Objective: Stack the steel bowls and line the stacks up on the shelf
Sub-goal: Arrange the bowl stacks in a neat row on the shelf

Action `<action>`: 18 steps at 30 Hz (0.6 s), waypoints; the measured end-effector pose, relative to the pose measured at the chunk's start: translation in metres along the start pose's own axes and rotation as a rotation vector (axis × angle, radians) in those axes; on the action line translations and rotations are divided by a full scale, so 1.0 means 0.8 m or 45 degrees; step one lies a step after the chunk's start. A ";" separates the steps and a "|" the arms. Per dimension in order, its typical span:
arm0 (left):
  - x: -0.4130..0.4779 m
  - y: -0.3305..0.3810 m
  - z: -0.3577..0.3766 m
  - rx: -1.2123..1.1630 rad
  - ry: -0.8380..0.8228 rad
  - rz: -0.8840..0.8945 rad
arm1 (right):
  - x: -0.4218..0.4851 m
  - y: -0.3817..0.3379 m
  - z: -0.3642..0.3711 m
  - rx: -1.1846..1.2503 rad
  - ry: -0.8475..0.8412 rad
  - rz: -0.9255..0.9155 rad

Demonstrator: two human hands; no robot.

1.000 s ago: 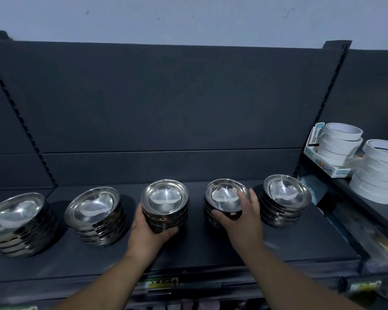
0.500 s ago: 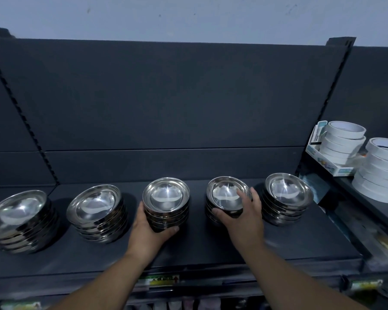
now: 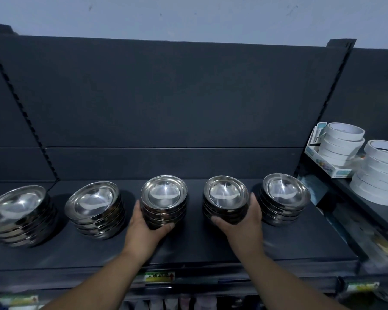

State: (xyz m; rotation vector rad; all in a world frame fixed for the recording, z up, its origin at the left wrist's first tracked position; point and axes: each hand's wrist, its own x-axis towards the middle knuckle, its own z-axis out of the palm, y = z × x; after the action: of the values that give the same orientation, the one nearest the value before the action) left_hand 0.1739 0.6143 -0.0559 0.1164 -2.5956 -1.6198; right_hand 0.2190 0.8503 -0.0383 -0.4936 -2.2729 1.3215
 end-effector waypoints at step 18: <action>-0.030 -0.002 0.001 0.018 0.030 -0.158 | -0.016 0.023 0.013 0.052 -0.062 0.223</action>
State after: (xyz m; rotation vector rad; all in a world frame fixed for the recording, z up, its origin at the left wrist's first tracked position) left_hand 0.1974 0.6168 -0.0581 0.3020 -2.6305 -1.6279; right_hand 0.2251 0.8453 -0.0610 -0.6664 -2.2795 1.4763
